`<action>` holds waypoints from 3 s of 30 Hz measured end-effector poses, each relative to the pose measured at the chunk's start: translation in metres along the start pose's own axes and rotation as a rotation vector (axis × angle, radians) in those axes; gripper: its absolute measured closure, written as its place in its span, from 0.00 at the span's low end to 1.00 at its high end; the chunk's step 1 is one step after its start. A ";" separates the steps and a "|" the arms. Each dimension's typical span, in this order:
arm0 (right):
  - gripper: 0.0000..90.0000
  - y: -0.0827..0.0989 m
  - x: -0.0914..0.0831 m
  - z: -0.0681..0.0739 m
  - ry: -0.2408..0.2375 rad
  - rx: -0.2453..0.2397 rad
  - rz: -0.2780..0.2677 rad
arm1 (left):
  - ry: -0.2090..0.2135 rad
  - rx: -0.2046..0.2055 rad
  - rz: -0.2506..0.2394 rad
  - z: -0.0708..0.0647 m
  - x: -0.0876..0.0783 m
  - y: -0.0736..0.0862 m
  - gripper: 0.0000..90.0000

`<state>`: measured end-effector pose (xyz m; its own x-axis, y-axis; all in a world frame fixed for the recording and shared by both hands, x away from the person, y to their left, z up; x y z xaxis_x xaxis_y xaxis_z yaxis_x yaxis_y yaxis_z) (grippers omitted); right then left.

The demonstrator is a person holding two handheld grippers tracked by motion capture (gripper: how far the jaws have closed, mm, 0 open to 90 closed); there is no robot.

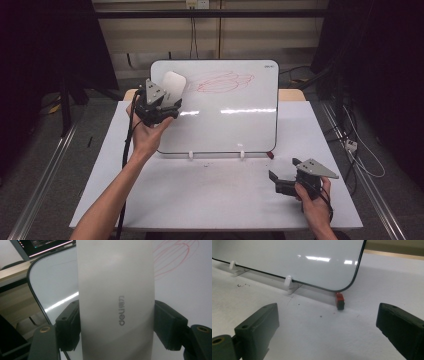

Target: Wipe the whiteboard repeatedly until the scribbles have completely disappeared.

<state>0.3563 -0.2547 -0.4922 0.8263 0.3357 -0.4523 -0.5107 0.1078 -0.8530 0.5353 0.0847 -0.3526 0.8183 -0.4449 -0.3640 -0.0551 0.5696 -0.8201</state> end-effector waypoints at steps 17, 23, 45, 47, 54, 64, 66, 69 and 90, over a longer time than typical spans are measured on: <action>0.05 0.001 0.001 0.000 0.001 0.002 0.007 | -0.071 0.012 0.023 0.022 0.026 -0.006 0.33; 0.05 0.001 0.001 -0.001 0.000 0.006 0.008 | -0.077 0.020 0.032 0.022 0.034 -0.007 0.33; 0.05 0.002 0.001 -0.001 -0.003 0.006 0.010 | -0.105 0.045 0.060 0.019 0.043 -0.006 0.33; 0.05 0.002 0.001 0.000 -0.002 0.003 0.010 | -0.097 0.042 0.065 0.017 0.044 -0.006 0.33; 0.05 0.001 0.001 0.000 -0.001 0.002 0.010 | -0.030 0.042 0.068 -0.003 0.050 -0.009 0.33; 0.05 0.002 0.001 0.000 -0.003 0.002 0.010 | 0.001 0.001 0.063 -0.006 0.050 -0.009 0.33; 0.05 0.002 0.001 -0.001 -0.003 0.001 0.011 | -0.004 0.008 0.066 -0.006 0.049 -0.009 0.33; 0.05 0.002 0.001 0.000 -0.003 0.000 0.011 | -0.024 0.019 0.070 -0.003 0.048 -0.009 0.33; 0.06 0.002 0.002 0.001 -0.004 -0.005 0.016 | -0.099 0.081 0.113 0.006 0.045 -0.005 0.34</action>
<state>0.3566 -0.2525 -0.4948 0.8172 0.3411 -0.4646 -0.5224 0.0980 -0.8470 0.5757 0.0661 -0.3620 0.8622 -0.3066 -0.4032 -0.1071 0.6676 -0.7368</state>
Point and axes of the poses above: each handheld gripper's, and its own axes: x roughly forward along the jaws, y roughly out of its underside, z roughly to its left, the point moved 9 cm from there along x, roughly forward along the jaws, and after that the axes turned 14 degrees about x, right-handed, at the moved point
